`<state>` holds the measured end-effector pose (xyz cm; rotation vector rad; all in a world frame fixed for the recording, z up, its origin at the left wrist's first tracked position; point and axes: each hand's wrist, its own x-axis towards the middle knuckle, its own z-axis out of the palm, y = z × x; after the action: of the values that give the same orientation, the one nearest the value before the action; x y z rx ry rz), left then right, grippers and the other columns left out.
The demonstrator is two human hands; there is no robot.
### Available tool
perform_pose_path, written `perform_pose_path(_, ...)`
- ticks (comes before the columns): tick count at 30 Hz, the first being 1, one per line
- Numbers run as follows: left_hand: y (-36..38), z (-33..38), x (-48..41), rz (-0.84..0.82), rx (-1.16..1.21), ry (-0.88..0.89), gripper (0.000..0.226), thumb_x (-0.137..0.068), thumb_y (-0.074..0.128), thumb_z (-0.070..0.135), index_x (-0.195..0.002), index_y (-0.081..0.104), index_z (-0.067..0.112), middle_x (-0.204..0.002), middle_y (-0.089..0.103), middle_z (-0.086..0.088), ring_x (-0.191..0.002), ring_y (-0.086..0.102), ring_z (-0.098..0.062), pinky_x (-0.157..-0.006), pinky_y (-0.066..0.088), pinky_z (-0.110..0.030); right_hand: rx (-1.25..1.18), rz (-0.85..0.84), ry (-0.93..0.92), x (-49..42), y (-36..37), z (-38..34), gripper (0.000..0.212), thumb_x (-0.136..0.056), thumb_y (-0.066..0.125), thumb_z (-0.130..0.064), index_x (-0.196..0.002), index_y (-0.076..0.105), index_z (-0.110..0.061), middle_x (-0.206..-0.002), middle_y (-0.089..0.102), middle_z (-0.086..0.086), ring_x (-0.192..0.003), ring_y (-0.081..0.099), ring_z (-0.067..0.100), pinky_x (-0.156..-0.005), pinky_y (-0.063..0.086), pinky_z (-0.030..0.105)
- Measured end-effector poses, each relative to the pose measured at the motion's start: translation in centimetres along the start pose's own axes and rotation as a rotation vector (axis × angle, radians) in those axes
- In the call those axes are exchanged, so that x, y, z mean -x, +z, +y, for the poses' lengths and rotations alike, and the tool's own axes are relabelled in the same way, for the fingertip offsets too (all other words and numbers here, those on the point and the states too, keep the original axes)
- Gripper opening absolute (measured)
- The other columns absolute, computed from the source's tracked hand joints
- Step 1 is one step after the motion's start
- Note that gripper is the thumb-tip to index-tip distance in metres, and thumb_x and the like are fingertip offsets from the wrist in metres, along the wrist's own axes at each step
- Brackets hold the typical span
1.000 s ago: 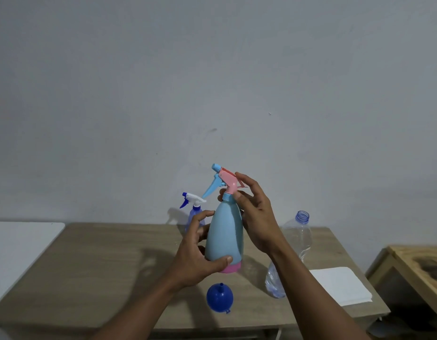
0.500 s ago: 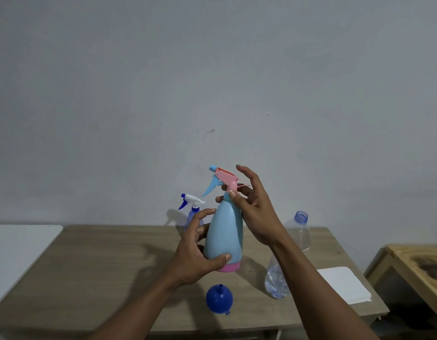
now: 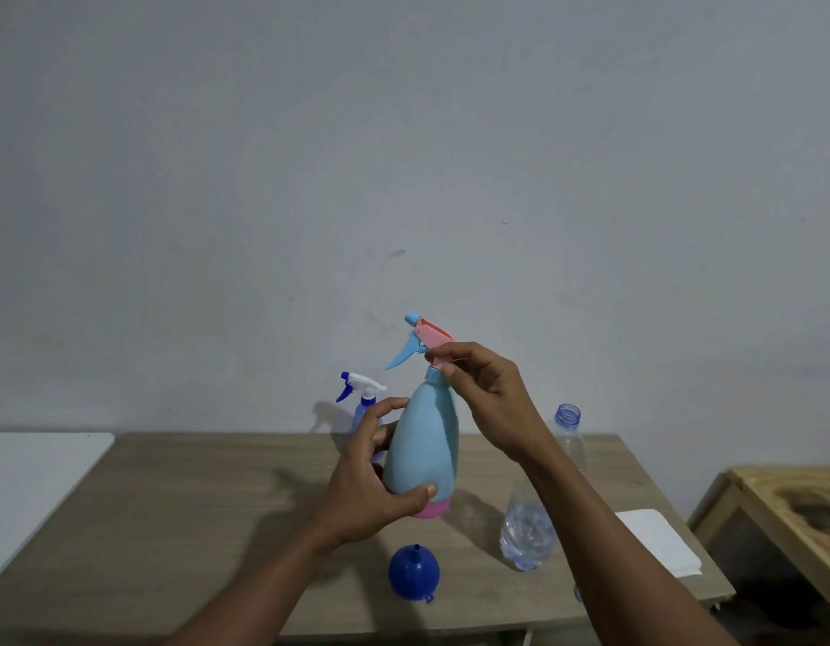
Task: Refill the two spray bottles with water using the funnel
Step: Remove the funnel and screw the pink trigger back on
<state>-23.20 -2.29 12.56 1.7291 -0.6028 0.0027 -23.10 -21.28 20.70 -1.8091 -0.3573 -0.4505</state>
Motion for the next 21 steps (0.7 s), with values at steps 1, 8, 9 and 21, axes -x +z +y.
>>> perform_pose_path(1,-0.06,-0.01,-0.06,0.001,-0.004,0.004,0.097,-0.063,0.092,0.025,-0.137,0.033,0.046,-0.133,0.051,0.01,-0.118,0.058,-0.017,-0.079,0.061,-0.036,-0.032,-0.004,0.004,-0.04,-0.26,-0.07,0.02,-0.095,0.063,-0.006,-0.113,0.07,-0.009,-0.111,0.074,0.002,-0.104,0.069,0.017,-0.093,0.056,0.03)
perform_pose_path(8,0.17,-0.28,-0.17,0.004,-0.031,0.007,0.1,-0.06,0.092,0.031,-0.138,0.032,0.044,-0.135,0.053,0.004,-0.118,0.059,-0.023,-0.08,0.062,-0.037,0.07,0.037,-0.027,-0.35,0.34,0.11,0.015,-0.086,0.077,-0.012,-0.099,0.072,-0.017,-0.101,0.072,-0.011,-0.088,0.064,0.015,-0.082,0.055,0.048)
perform_pose_path(9,0.22,-0.26,-0.14,0.008,-0.031,0.01,0.1,-0.06,0.092,0.03,-0.138,0.032,0.044,-0.135,0.053,0.005,-0.118,0.059,-0.021,-0.079,0.062,-0.035,0.088,0.029,-0.036,-0.35,0.3,0.12,0.014,-0.088,0.074,-0.013,-0.1,0.072,-0.019,-0.103,0.072,-0.012,-0.091,0.065,0.011,-0.085,0.055,0.047)
perform_pose_path(21,-0.33,-0.59,0.09,0.021,-0.053,0.015,0.101,-0.059,0.093,0.031,-0.139,0.033,0.045,-0.133,0.053,0.009,-0.12,0.057,-0.018,-0.082,0.061,-0.038,0.081,-0.009,-0.011,-0.35,0.34,0.27,0.017,-0.089,0.072,-0.012,-0.105,0.073,-0.019,-0.106,0.073,-0.01,-0.094,0.066,0.012,-0.086,0.054,0.049)
